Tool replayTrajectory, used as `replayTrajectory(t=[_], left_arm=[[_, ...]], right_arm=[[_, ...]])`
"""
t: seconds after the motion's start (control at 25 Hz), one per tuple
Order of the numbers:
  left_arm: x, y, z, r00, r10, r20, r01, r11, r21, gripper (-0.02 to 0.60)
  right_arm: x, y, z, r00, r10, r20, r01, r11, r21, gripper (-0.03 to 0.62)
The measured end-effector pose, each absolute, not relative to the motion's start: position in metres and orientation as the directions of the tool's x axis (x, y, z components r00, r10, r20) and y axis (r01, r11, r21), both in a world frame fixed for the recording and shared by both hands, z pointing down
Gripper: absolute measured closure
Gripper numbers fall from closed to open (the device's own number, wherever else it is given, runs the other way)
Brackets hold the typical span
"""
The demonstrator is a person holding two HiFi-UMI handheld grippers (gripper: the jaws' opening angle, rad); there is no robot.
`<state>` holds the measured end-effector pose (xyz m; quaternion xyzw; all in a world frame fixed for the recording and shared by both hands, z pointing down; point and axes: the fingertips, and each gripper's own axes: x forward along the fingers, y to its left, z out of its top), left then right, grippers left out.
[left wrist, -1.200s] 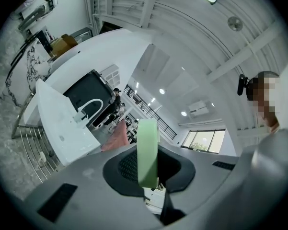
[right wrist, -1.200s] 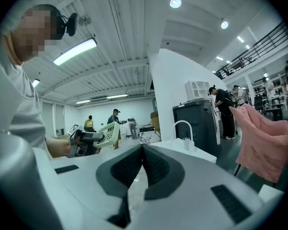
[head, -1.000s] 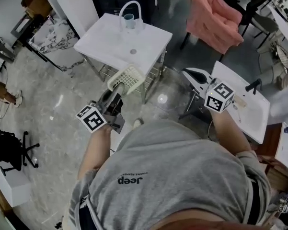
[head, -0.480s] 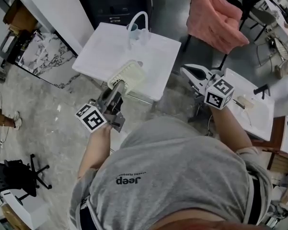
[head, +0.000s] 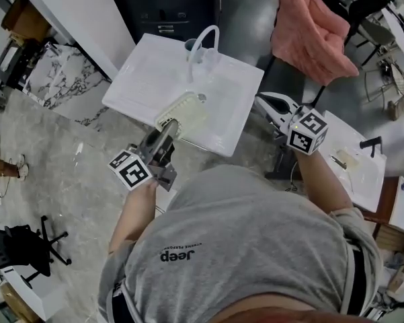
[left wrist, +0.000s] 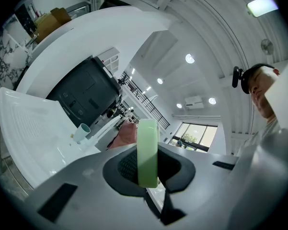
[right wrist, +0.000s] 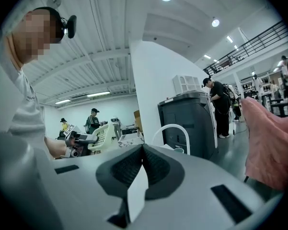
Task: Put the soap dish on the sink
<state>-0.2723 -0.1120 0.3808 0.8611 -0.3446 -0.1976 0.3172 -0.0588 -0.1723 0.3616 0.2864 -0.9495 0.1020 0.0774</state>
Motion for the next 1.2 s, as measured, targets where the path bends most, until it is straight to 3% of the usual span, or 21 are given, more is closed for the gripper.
replayTrajectory(t=[0.72, 1.2], left_arm=[[-0.156, -0.238, 0.413, 0.629, -0.776, 0.048, -0.591, -0.437, 0.678, 0.541], [-0.122, -0.309, 0.468, 0.740, -0.649, 0.177, -0.577, -0.476, 0.664, 0.541]], right_arm=[[0.007, -0.330, 0.396, -0.927, -0.334, 0.173, -0.366, 0.907, -0.207, 0.540], [0.014, -0.383, 0.436, -0.852, -0.469, 0.231, -0.507, 0.850, -0.145, 0.540]])
